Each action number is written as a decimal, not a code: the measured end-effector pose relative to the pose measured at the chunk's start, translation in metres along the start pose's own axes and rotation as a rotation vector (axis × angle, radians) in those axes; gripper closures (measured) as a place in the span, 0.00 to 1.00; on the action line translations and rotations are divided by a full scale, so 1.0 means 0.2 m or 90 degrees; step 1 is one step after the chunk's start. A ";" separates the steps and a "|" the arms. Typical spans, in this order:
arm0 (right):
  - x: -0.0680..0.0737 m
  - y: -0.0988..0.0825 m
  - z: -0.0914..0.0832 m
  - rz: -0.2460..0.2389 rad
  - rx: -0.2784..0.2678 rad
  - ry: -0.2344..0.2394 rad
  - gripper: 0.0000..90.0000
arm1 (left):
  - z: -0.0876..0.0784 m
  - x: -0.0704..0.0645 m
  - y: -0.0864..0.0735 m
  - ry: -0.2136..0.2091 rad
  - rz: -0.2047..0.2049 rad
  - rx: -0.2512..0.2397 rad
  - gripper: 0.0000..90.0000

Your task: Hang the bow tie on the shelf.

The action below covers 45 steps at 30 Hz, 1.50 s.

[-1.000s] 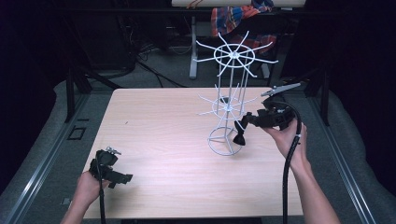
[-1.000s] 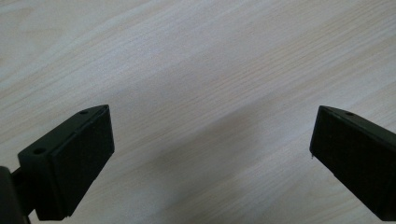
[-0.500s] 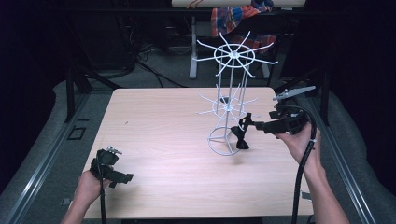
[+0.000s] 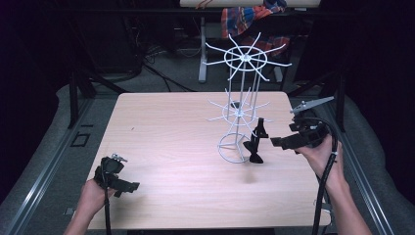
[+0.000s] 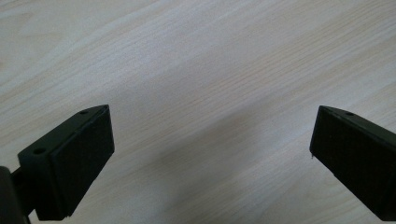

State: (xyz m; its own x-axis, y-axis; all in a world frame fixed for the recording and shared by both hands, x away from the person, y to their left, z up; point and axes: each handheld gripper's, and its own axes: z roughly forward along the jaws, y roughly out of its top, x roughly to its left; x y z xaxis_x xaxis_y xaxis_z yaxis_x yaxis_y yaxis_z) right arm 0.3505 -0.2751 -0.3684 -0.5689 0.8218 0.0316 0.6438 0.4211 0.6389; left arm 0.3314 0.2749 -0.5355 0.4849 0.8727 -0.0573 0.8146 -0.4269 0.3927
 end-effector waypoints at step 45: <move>-0.05 -0.51 0.29 0.035 0.135 0.058 0.08 | 0.00 0.00 0.00 0.000 0.001 0.000 0.00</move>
State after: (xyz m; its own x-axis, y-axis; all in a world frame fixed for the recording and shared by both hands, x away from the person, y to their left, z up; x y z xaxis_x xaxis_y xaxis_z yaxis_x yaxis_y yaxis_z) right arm 0.3211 -0.3043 -0.4788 -0.5679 0.8115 0.1378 0.7628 0.4560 0.4585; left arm 0.3307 0.2748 -0.5347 0.4858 0.8722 -0.0570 0.8140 -0.4277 0.3930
